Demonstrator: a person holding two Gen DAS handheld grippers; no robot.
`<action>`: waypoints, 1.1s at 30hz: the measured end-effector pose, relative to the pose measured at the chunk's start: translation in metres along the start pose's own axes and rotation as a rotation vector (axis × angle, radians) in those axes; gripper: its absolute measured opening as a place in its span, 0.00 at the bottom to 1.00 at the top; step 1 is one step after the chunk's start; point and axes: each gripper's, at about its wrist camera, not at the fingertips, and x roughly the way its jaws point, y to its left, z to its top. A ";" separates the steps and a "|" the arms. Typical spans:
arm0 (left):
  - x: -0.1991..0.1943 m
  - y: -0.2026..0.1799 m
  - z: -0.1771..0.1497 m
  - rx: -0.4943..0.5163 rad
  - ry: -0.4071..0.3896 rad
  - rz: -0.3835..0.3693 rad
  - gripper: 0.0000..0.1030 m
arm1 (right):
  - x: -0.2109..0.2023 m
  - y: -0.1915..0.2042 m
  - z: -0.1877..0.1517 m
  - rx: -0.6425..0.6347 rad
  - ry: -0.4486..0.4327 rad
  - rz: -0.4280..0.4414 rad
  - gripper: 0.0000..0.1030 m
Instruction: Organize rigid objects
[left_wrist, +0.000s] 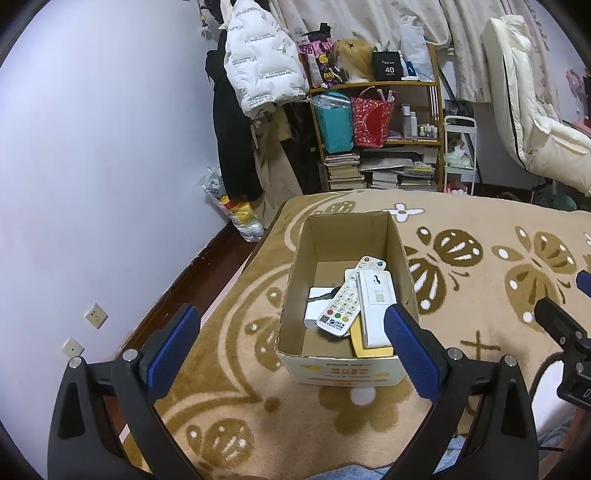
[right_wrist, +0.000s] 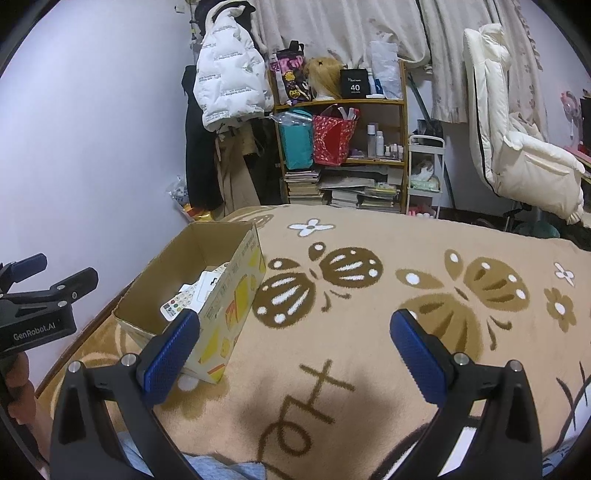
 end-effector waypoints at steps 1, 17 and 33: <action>0.001 -0.001 0.001 0.003 0.001 0.004 0.96 | 0.000 -0.001 0.000 0.005 0.001 0.001 1.00; -0.002 -0.005 0.000 0.036 -0.013 0.021 0.96 | 0.000 -0.004 -0.002 -0.013 -0.010 0.021 1.00; -0.006 -0.003 0.000 0.028 -0.018 0.022 0.97 | -0.003 -0.008 -0.001 -0.004 -0.016 0.023 1.00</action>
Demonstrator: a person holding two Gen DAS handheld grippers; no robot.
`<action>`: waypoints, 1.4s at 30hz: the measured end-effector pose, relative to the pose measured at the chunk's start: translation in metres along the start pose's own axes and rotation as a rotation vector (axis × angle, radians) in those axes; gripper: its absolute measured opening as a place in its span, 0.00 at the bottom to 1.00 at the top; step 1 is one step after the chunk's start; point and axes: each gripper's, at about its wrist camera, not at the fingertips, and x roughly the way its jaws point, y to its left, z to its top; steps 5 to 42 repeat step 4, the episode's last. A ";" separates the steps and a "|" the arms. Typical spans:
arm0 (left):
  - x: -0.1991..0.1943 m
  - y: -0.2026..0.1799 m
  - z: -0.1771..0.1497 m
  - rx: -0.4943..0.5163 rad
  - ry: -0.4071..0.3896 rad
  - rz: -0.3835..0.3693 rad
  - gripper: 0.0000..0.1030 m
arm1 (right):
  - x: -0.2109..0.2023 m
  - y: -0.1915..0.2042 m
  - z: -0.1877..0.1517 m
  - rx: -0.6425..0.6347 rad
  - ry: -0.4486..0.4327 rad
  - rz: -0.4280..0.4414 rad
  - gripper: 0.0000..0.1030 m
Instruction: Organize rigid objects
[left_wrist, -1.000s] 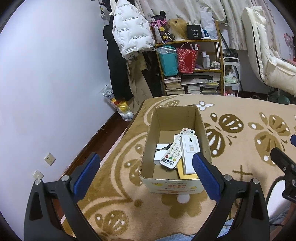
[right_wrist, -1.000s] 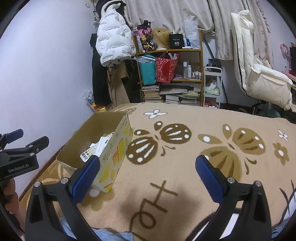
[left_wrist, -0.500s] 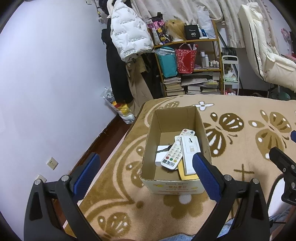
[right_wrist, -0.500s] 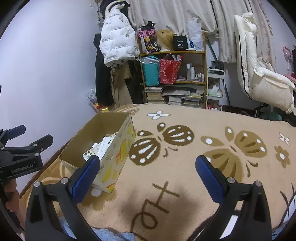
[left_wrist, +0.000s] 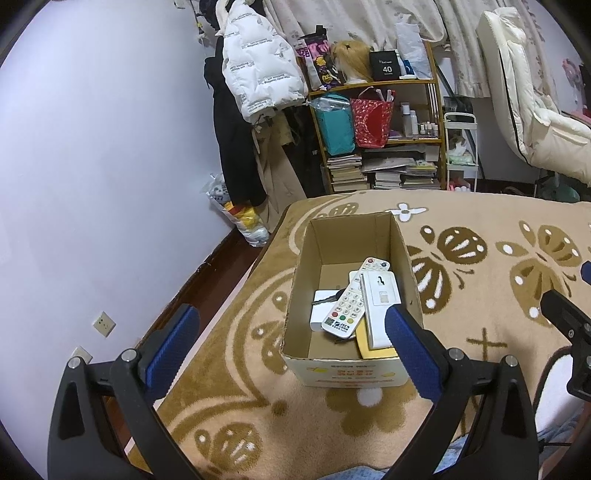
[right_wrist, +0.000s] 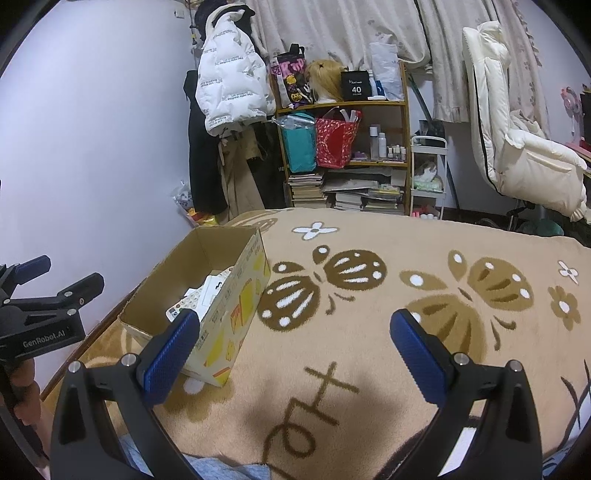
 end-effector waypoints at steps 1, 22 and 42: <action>0.000 0.000 0.000 -0.002 0.000 0.001 0.97 | -0.001 -0.001 0.000 0.001 -0.002 -0.003 1.00; 0.000 0.001 0.001 -0.005 -0.001 0.006 0.97 | -0.001 -0.002 0.000 0.005 0.004 0.001 1.00; 0.000 0.001 0.001 -0.005 -0.001 0.006 0.97 | -0.001 -0.002 0.000 0.005 0.004 0.001 1.00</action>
